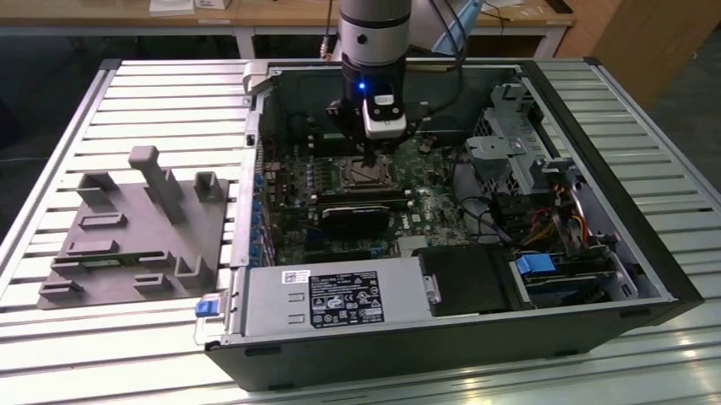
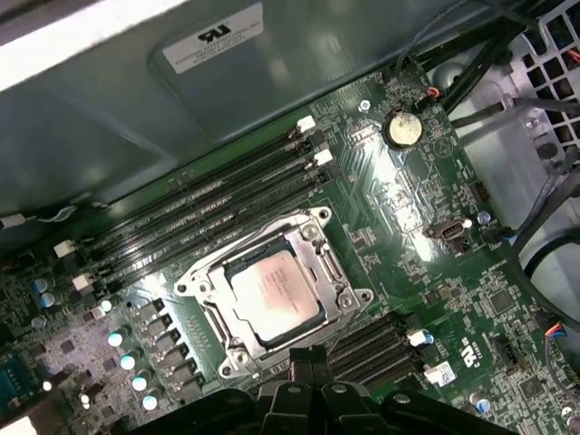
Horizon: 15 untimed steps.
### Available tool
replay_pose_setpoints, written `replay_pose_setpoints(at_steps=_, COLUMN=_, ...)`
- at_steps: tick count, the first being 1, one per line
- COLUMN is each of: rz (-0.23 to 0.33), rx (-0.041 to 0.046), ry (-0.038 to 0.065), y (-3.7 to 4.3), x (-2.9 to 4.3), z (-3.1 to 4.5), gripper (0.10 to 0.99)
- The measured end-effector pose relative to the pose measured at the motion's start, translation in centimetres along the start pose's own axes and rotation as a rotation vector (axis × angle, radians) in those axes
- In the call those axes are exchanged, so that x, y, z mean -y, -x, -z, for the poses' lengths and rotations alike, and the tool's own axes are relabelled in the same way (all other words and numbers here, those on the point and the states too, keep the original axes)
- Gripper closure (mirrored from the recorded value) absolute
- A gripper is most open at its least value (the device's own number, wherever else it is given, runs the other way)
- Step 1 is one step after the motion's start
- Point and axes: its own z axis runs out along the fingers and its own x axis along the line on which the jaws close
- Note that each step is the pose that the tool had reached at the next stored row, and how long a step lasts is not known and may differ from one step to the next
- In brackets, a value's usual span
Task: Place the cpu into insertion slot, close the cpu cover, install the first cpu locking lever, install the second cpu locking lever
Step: 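Install the second cpu locking lever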
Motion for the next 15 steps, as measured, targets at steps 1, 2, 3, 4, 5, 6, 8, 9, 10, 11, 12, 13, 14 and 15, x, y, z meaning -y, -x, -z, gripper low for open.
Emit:
replay_pose_setpoints(at_steps=1, rz=0.004, rx=0.0004, ry=0.001, y=0.01, x=0.1, z=0.0, gripper=0.984)
replay_pose_setpoints(at_steps=2, rz=0.008, rx=0.0005, ry=0.001, y=0.03, x=0.18, z=0.0, gripper=0.984)
replay_pose_setpoints(at_steps=3, rz=0.013, rx=0.0006, ry=0.001, y=0.04, x=0.24, z=0.0, gripper=0.984)
replay_pose_setpoints(at_steps=4, rz=0.023, rx=0.0006, ry=0.002, y=0.04, x=0.28, z=0.0, gripper=0.984)
replay_pose_setpoints(at_steps=5, rz=0.035, rx=0.0004, ry=0.002, y=0.03, x=0.29, z=-0.01, gripper=0.984)
replay_pose_setpoints(at_steps=6, rz=0.048, rx=0.0004, ry=0.003, y=0.02, x=0.3, z=-0.02, gripper=0.984)
replay_pose_setpoints(at_steps=8, rz=0.077, rx=0.0001, ry=0.005, y=0.01, x=0.32, z=-0.04, gripper=0.984)
replay_pose_setpoints(at_steps=9, rz=0.092, rx=0.0, ry=0.006, y=0.0, x=0.32, z=-0.05, gripper=0.984)
replay_pose_setpoints(at_steps=10, rz=0.107, rx=-0.0001, ry=0.007, y=-0.01, x=0.33, z=-0.06, gripper=0.984)
replay_pose_setpoints(at_steps=11, rz=0.12, rx=-0.0001, ry=0.007, y=-0.01, x=0.34, z=-0.07, gripper=0.984)
replay_pose_setpoints(at_steps=12, rz=0.133, rx=-0.0002, ry=0.008, y=-0.02, x=0.35, z=-0.08, gripper=0.984)
replay_pose_setpoints(at_steps=13, rz=0.143, rx=-0.0003, ry=0.009, y=-0.02, x=0.36, z=-0.1, gripper=0.984)
replay_pose_setpoints(at_steps=14, rz=0.152, rx=-0.0004, ry=0.009, y=-0.01, x=0.4, z=-0.11, gripper=0.984)
replay_pose_setpoints(at_steps=15, rz=0.158, rx=-0.0004, ry=0.009, y=0.02, x=0.45, z=-0.11, gripper=0.984)
